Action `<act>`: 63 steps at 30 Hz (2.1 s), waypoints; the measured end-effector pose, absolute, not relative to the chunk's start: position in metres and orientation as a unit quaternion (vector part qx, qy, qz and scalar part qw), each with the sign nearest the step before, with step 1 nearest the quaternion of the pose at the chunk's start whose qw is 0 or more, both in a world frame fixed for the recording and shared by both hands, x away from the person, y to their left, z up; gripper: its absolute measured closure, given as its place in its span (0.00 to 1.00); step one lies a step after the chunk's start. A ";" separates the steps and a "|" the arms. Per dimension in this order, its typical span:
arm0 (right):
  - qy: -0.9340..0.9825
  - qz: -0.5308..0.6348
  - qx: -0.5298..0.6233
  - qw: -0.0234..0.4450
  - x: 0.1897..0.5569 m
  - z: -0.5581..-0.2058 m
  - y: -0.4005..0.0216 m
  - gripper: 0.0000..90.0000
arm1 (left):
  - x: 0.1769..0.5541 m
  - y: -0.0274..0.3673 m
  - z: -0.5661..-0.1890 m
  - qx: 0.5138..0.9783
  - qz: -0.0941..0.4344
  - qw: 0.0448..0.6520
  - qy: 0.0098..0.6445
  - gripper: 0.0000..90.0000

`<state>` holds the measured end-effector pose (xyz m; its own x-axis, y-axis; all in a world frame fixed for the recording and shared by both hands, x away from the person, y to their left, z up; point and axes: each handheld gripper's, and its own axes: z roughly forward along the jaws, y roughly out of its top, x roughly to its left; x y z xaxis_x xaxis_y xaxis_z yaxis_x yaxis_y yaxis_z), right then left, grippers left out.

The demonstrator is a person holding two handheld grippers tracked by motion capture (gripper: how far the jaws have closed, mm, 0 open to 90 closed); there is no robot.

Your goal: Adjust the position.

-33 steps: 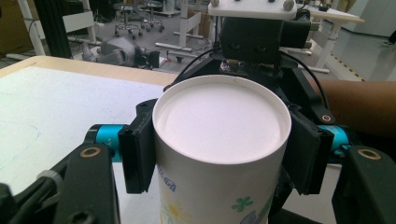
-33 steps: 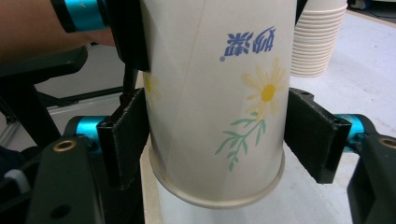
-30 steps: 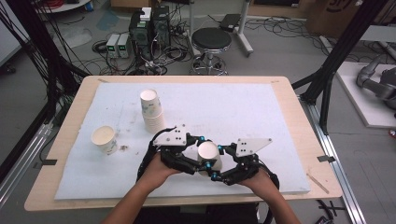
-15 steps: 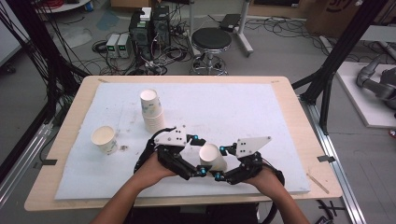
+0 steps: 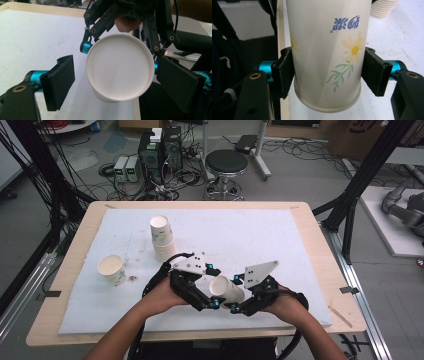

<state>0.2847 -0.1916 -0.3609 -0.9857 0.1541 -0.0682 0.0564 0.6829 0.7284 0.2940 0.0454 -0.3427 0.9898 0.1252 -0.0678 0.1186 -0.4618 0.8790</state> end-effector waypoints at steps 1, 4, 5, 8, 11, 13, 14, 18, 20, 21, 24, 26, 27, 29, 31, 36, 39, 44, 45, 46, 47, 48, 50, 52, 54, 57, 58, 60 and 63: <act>0.917 0.389 0.056 0.062 0.285 -0.360 -0.191 0.37 | 0.294 0.044 -0.342 0.858 0.003 0.510 0.069 0.17; 0.922 0.378 0.051 0.063 0.285 -0.357 -0.189 0.37 | 0.295 0.042 -0.340 0.862 0.002 0.502 0.065 0.17; 0.923 0.377 0.050 0.062 0.285 -0.356 -0.188 0.37 | 0.295 0.042 -0.339 0.864 0.002 0.499 0.064 0.17; 0.926 0.369 0.050 0.064 0.285 -0.355 -0.188 0.37 | 0.296 0.041 -0.338 0.869 0.001 0.492 0.062 0.17; 0.932 0.354 0.048 0.065 0.285 -0.354 -0.187 0.37 | 0.297 0.040 -0.339 0.873 -0.002 0.484 0.062 0.17; 0.937 0.341 0.044 0.068 0.286 -0.354 -0.185 0.37 | 0.298 0.039 -0.340 0.876 -0.004 0.477 0.065 0.18; 0.938 0.337 0.043 0.068 0.286 -0.354 -0.184 0.37 | 0.298 0.038 -0.341 0.878 -0.005 0.473 0.066 0.18; 0.945 0.318 0.039 0.069 0.286 -0.353 -0.182 0.37 | 0.300 0.037 -0.343 0.885 -0.011 0.461 0.066 0.23; 0.948 0.309 0.037 0.070 0.286 -0.353 -0.180 0.37 | 0.301 0.036 -0.344 0.886 -0.014 0.458 0.067 0.27; 0.948 0.307 0.037 0.070 0.286 -0.353 -0.180 0.37 | 0.301 0.036 -0.344 0.888 -0.017 0.456 0.065 0.29; 0.951 0.299 0.036 0.068 0.286 -0.354 -0.178 0.37 | 0.301 0.035 -0.345 0.891 -0.023 0.449 0.059 0.38; 0.953 0.294 0.034 0.069 0.286 -0.355 -0.178 0.37 | 0.302 0.035 -0.346 0.894 -0.023 0.443 0.056 0.39; 0.953 0.293 0.032 0.068 0.285 -0.355 -0.177 0.37 | 0.301 0.035 -0.347 0.895 -0.022 0.443 0.054 0.39; 0.954 0.290 0.030 0.067 0.285 -0.355 -0.177 0.37 | 0.300 0.034 -0.348 0.895 -0.020 0.442 0.051 0.40; 0.954 0.292 0.027 0.068 0.285 -0.356 -0.177 0.34 | 0.299 0.034 -0.348 0.895 -0.015 0.443 0.049 0.41; 0.938 0.333 0.057 0.080 0.285 -0.353 -0.186 0.21 | 0.299 0.042 -0.354 0.881 -0.015 0.469 0.067 0.41; 0.925 0.363 0.076 0.079 0.286 -0.352 -0.196 0.21 | 0.299 0.050 -0.360 0.866 -0.019 0.493 0.080 0.41; 0.895 0.424 0.107 0.089 0.284 -0.349 -0.212 0.21 | 0.298 0.064 -0.367 0.842 -0.002 0.530 0.106 0.41; 0.888 0.435 0.111 0.095 0.283 -0.349 -0.215 0.21 | 0.297 0.066 -0.368 0.836 -0.001 0.537 0.111 0.41; 0.882 0.445 0.119 0.098 0.282 -0.348 -0.218 0.21 | 0.297 0.066 -0.368 0.836 -0.001 0.537 0.111 0.41; 0.876 0.454 0.123 0.101 0.282 -0.348 -0.220 0.21 | 0.296 0.070 -0.369 0.830 0.006 0.546 0.115 0.41; 0.871 0.463 0.128 0.106 0.282 -0.348 -0.223 0.21 | 0.296 0.071 -0.370 0.826 0.008 0.552 0.117 0.41; 0.861 0.478 0.135 0.111 0.281 -0.349 -0.227 0.21 | 0.295 0.074 -0.372 0.819 0.014 0.561 0.120 0.41; 0.852 0.492 0.140 0.112 0.280 -0.350 -0.230 0.21 | 0.294 0.076 -0.373 0.813 0.019 0.569 0.121 0.41; 0.843 0.506 0.145 0.112 0.278 -0.352 -0.233 0.21 | 0.293 0.078 -0.373 0.805 0.021 0.580 0.122 0.41; 0.830 0.523 0.153 0.113 0.276 -0.358 -0.237 0.21 | 0.292 0.081 -0.375 0.797 0.024 0.592 0.118 0.41; 0.827 0.529 0.154 0.113 0.275 -0.360 -0.238 0.21 | 0.291 0.081 -0.376 0.795 0.025 0.594 0.118 0.41; 0.819 0.540 0.157 0.113 0.274 -0.364 -0.240 0.21 | 0.291 0.082 -0.377 0.794 0.027 0.596 0.116 0.41; 0.808 0.556 0.161 0.110 0.271 -0.370 -0.242 0.21 | 0.288 0.085 -0.380 0.783 0.029 0.610 0.117 0.41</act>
